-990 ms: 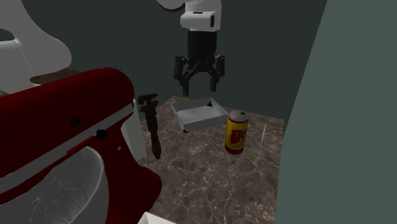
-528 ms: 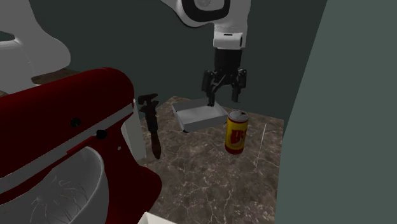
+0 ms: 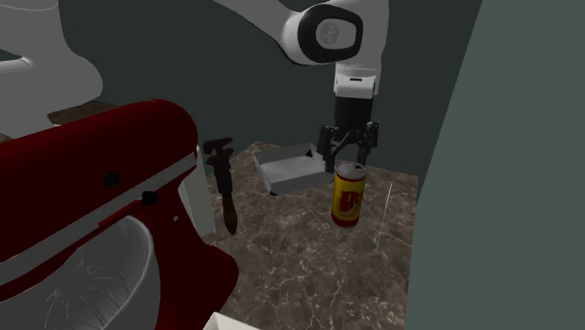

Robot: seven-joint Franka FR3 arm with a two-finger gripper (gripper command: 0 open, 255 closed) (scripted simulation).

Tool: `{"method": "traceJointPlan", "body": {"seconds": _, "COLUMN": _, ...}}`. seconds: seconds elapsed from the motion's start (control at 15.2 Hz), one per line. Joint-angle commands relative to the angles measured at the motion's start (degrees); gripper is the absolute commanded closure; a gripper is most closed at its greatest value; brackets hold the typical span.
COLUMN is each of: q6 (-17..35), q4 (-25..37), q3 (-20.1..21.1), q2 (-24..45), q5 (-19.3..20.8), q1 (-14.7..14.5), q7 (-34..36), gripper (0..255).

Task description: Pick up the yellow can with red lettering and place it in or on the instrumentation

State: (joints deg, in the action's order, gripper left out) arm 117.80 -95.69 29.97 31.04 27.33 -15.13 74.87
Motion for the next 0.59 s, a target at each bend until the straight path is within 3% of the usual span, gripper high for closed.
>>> {"method": "traceJointPlan", "body": {"seconds": 0.0, "q6": 1.1, "q4": -0.4, "q3": -0.3, "q2": 0.7, "q5": 0.5, "q1": -0.1, "q7": 0.3, "gripper": 0}}
{"method": "traceJointPlan", "body": {"seconds": 0.53, "q6": 2.0, "q4": -0.8, "q3": -0.6, "q2": 1.3, "q5": 0.9, "q1": -0.1, "q7": 0.6, "gripper": 0}}
